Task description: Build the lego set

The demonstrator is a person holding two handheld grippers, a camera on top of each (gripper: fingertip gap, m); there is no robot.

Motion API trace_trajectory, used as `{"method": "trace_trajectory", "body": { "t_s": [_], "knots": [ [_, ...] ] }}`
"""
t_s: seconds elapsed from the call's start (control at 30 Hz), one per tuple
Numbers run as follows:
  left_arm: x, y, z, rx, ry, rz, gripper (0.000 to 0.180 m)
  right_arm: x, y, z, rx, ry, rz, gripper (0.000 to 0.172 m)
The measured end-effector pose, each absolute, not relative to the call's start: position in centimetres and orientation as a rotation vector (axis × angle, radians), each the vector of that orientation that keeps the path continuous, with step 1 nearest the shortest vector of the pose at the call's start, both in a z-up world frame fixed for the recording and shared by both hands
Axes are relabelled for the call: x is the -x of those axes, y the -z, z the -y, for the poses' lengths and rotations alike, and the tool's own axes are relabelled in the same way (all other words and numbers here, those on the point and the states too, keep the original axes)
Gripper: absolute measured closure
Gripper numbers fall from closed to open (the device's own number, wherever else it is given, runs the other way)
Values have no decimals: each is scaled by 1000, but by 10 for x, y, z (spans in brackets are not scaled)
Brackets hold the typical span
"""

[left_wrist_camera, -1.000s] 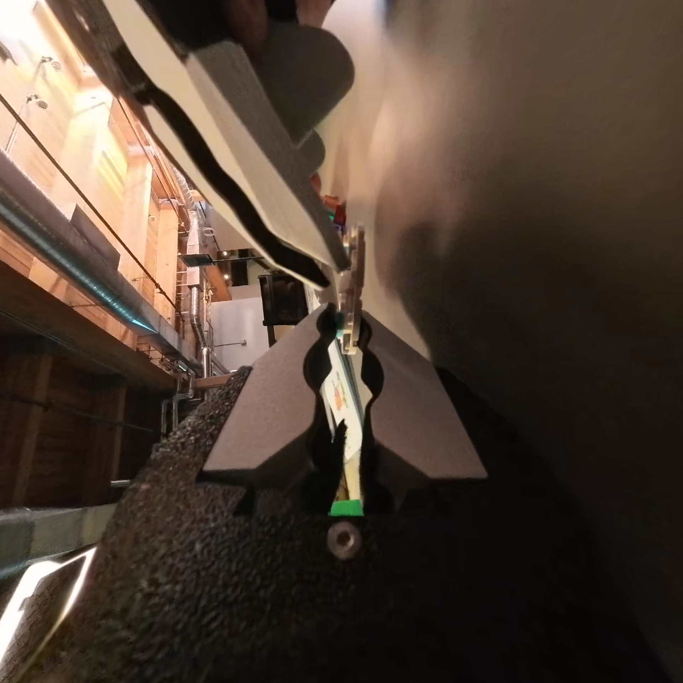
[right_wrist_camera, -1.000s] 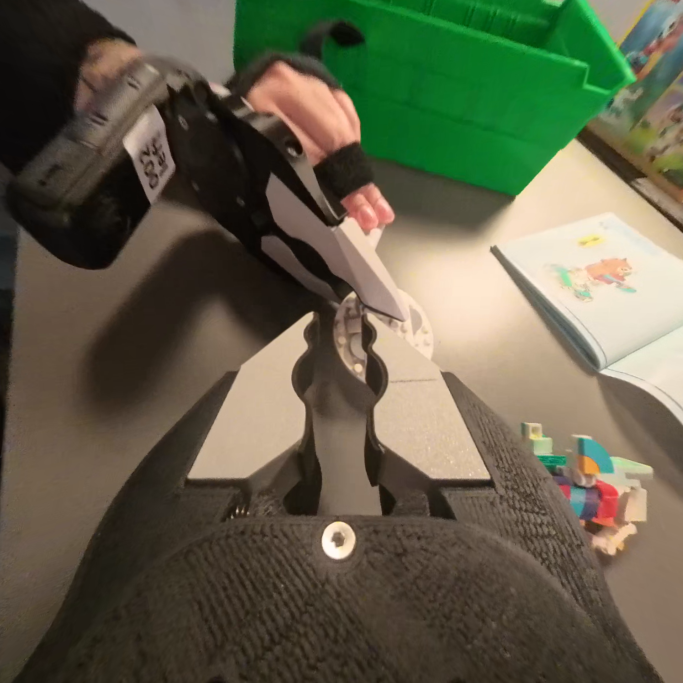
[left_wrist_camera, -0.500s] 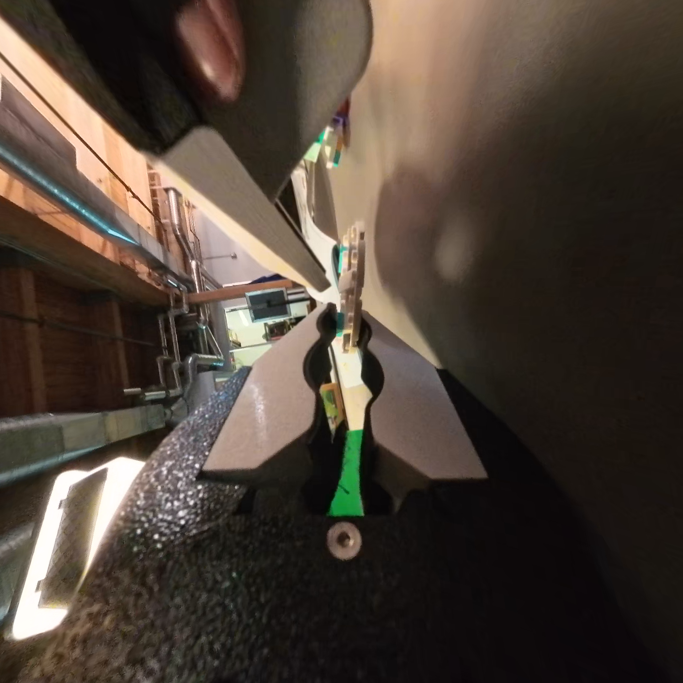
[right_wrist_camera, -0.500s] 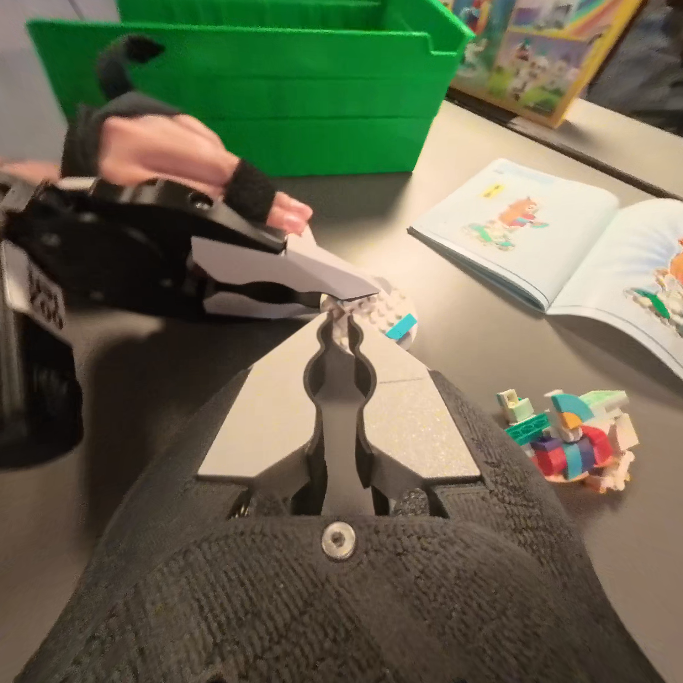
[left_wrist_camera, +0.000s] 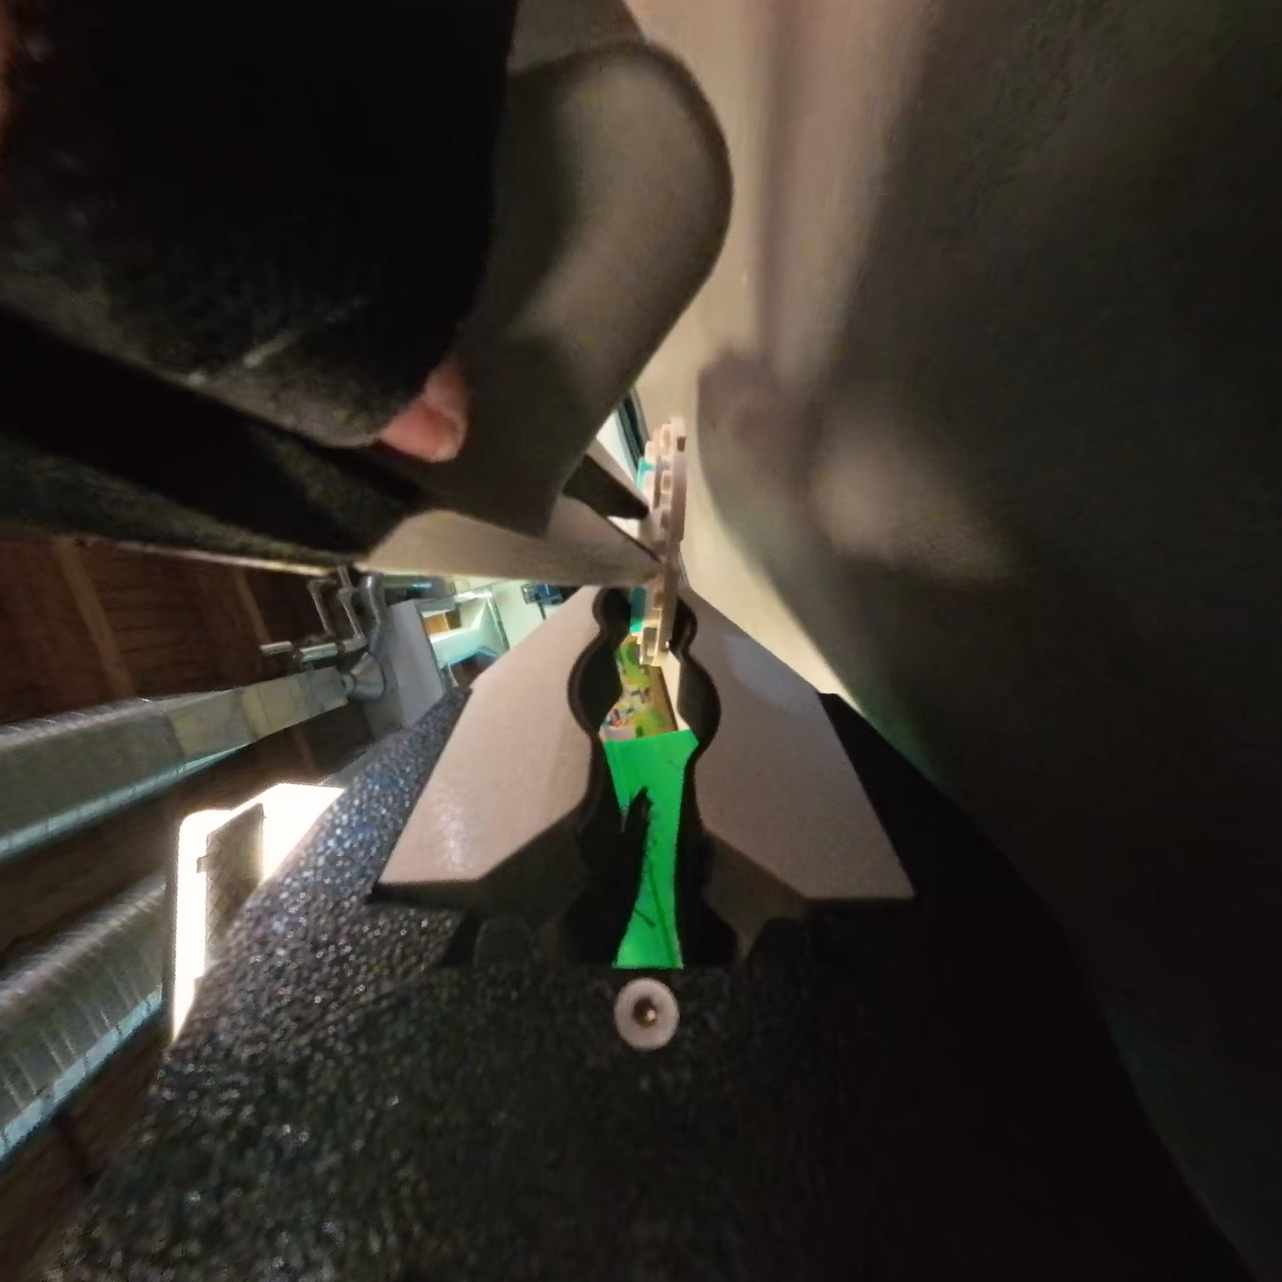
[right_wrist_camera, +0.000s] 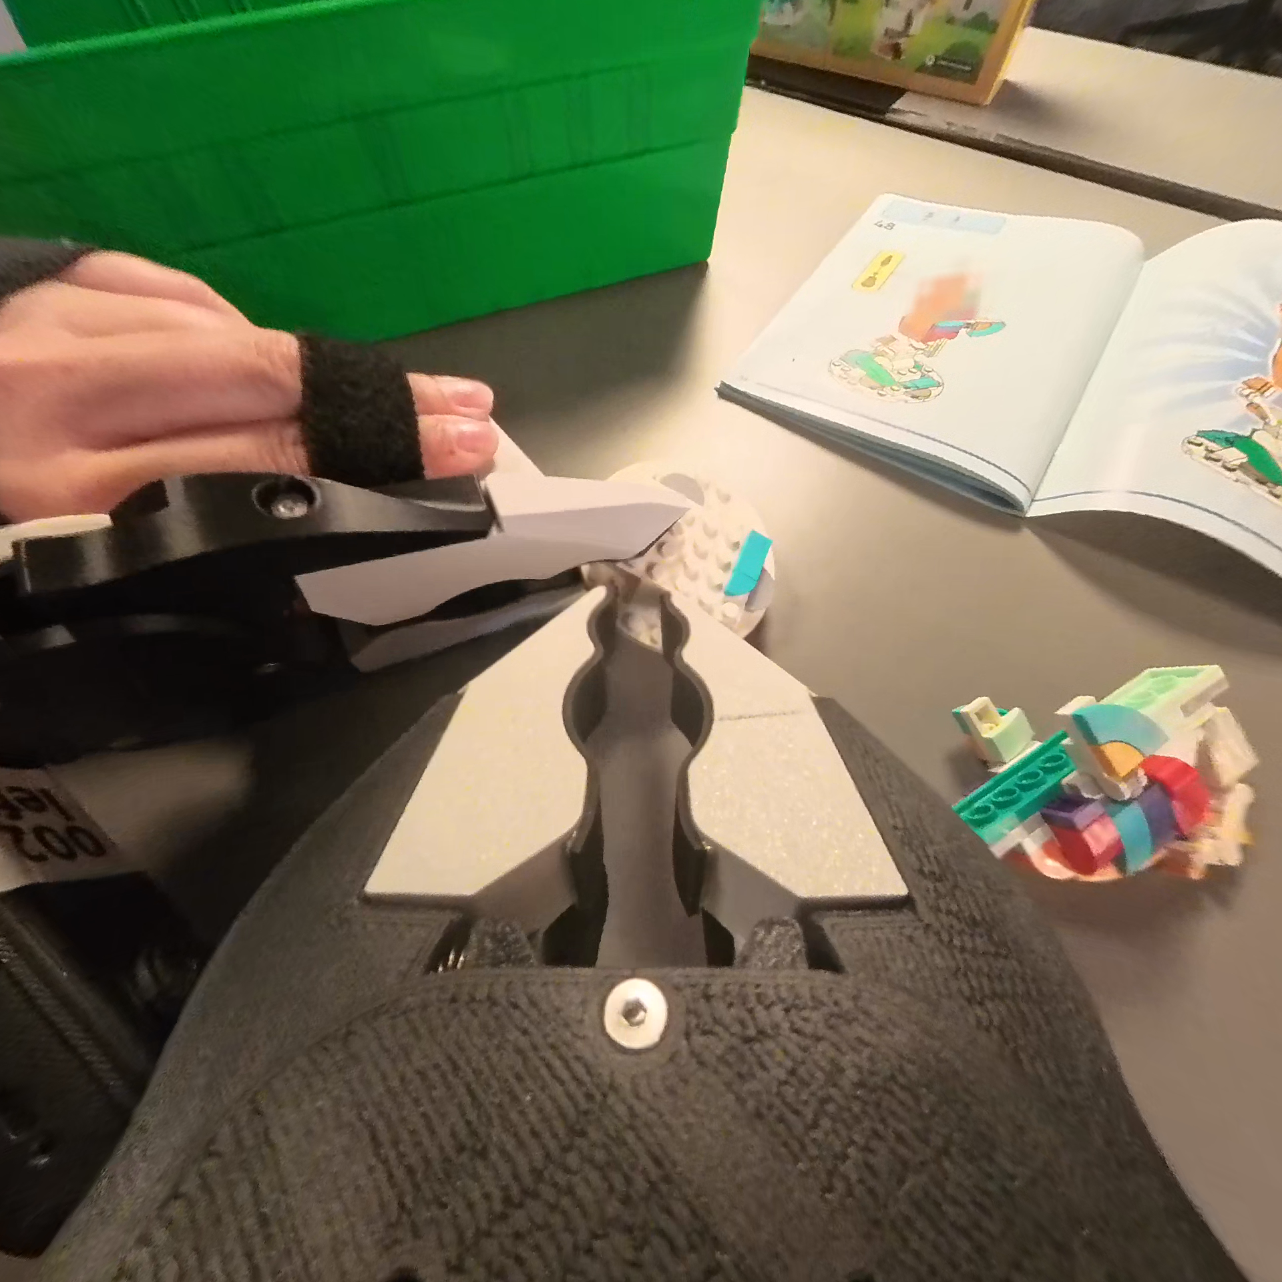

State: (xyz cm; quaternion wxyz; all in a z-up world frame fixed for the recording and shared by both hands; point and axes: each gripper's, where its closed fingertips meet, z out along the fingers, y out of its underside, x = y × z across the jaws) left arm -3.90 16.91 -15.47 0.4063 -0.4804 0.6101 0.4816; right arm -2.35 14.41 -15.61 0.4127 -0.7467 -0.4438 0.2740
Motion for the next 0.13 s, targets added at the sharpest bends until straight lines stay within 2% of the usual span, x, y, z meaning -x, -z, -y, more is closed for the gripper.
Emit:
{"method": "trace_trajectory", "body": {
  "t_s": [0.03, 0.13],
  "knots": [
    [39, 155, -169, 1215, -1222, -1538, 174, 24, 156, -144, 1889, -716, 1103, 159],
    [40, 155, -169, 1222, -1220, -1533, 174, 24, 157, -146, 1896, -698, 1096, 160]
  ]
}}
